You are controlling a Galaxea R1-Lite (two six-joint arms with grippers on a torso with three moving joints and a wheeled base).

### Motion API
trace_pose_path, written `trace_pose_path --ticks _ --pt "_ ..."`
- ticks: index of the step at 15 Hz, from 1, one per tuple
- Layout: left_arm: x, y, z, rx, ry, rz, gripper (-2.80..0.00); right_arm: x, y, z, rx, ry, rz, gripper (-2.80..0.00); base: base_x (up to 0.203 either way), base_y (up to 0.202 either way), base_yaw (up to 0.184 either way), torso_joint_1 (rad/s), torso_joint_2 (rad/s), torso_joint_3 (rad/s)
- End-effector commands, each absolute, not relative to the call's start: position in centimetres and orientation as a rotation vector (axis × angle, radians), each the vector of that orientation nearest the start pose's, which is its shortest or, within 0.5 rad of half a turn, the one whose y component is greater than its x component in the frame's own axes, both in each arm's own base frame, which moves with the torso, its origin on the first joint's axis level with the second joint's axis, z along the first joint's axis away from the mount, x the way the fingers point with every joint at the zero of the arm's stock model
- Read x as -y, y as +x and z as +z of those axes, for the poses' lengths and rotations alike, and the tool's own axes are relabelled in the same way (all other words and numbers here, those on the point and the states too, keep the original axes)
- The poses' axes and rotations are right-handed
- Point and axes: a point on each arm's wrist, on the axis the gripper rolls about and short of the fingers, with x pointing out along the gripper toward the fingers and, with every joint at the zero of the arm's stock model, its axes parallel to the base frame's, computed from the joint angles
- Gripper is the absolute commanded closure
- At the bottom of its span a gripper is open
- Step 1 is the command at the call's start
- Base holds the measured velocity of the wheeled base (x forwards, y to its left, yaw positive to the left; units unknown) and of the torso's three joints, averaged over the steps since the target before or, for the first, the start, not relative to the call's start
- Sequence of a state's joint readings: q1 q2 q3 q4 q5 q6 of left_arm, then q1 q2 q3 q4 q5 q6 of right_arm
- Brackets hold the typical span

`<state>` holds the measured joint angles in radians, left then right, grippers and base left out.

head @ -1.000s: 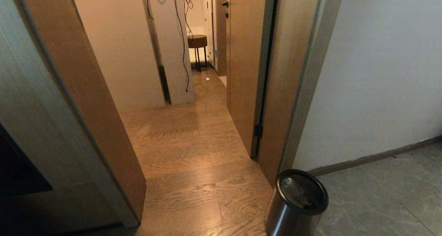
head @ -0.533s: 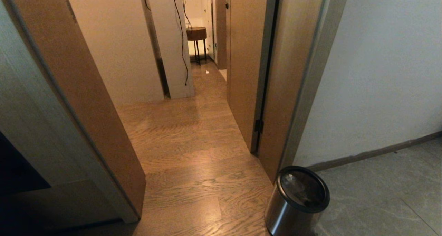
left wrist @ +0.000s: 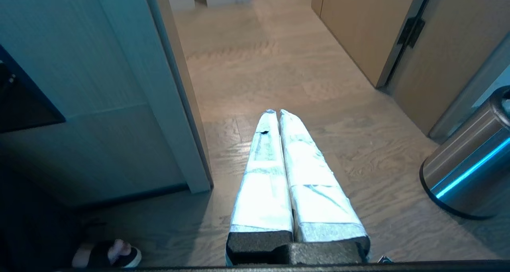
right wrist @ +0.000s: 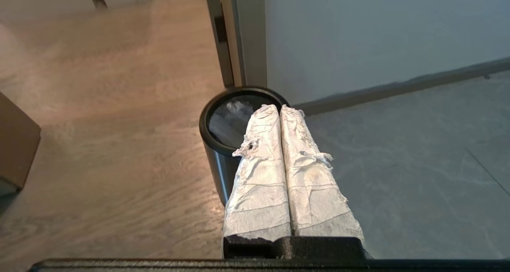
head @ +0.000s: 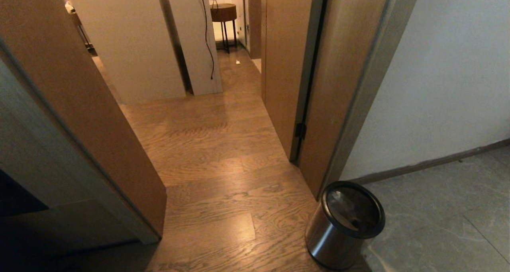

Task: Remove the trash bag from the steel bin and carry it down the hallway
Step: Place the outer trash can on the ground

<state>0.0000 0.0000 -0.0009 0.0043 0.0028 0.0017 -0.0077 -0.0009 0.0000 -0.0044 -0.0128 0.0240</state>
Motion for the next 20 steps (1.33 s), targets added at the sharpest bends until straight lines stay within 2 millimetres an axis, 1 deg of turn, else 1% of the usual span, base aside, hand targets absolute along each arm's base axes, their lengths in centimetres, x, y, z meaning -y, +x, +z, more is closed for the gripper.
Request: trace_pose_path --ticks 1,20 --pt "-0.01 -2.30 7.54 -0.002 0.002 0.003 0.00 0.01 -2.28 7.56 0.006 0.023 -0.018 0.00 0.000 0.000 0.000 0.002 0.00 -0.200" --pt "-0.01 -2.29 7.51 -0.002 0.000 0.003 0.00 0.00 -2.28 7.56 0.006 0.018 -0.017 0.00 0.000 0.000 0.000 0.001 0.00 -0.197"
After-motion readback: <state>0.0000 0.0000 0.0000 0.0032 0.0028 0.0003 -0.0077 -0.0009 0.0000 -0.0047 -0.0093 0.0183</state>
